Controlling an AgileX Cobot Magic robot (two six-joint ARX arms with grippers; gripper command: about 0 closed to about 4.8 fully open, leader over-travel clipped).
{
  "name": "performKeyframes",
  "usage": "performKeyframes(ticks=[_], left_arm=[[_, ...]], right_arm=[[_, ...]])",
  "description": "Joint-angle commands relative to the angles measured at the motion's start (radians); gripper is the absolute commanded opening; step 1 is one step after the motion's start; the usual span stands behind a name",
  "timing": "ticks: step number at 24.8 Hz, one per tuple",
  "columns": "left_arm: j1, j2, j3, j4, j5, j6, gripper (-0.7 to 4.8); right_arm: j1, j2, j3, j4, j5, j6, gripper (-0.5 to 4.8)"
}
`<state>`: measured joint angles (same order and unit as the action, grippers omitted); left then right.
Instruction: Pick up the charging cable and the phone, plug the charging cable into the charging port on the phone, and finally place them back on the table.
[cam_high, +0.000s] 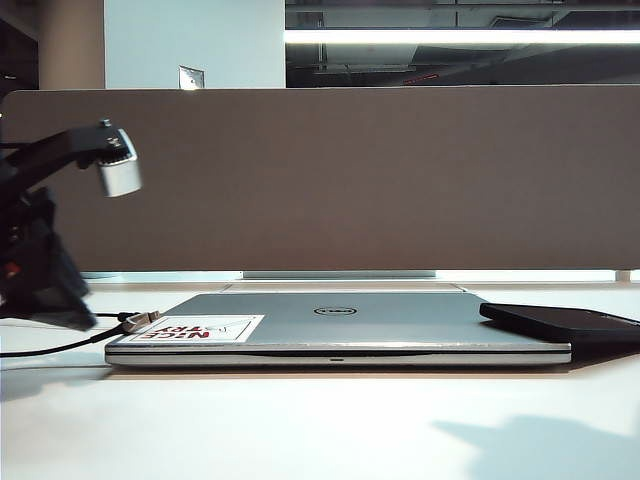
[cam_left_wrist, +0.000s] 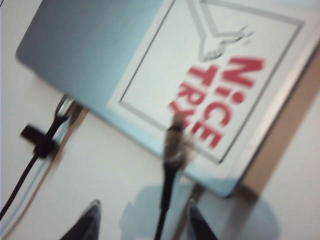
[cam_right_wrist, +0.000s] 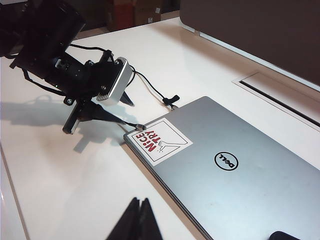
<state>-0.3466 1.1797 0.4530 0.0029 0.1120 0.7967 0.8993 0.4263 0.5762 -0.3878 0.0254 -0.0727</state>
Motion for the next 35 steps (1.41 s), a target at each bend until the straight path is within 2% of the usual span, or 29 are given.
performKeyframes(ticks=[1, 5, 10, 19, 25, 35], left_arm=[[-0.047, 0.005, 0.005, 0.006, 0.005, 0.004, 2.14], [-0.045, 0.024, 0.005, 0.048, 0.005, 0.005, 2.14], [0.0, 0.027, 0.005, 0.027, 0.005, 0.042, 2.13], [-0.003, 0.047, -0.014, 0.048, 0.005, 0.041, 2.13], [-0.003, 0.09, -0.018, 0.129, 0.005, 0.042, 2.13], [-0.003, 0.148, -0.018, 0.173, 0.005, 0.041, 2.1]], right_arm=[[0.001, -0.002, 0.005, 0.018, -0.001, -0.003, -0.04], [0.001, -0.002, 0.005, 0.019, -0.001, -0.003, -0.04], [0.001, -0.002, 0.005, 0.026, -0.001, -0.003, -0.03], [0.001, -0.002, 0.005, 0.026, -0.001, -0.003, -0.04], [0.001, -0.002, 0.005, 0.026, -0.001, -0.003, -0.03], [0.001, -0.002, 0.005, 0.026, -0.001, -0.003, -0.04]])
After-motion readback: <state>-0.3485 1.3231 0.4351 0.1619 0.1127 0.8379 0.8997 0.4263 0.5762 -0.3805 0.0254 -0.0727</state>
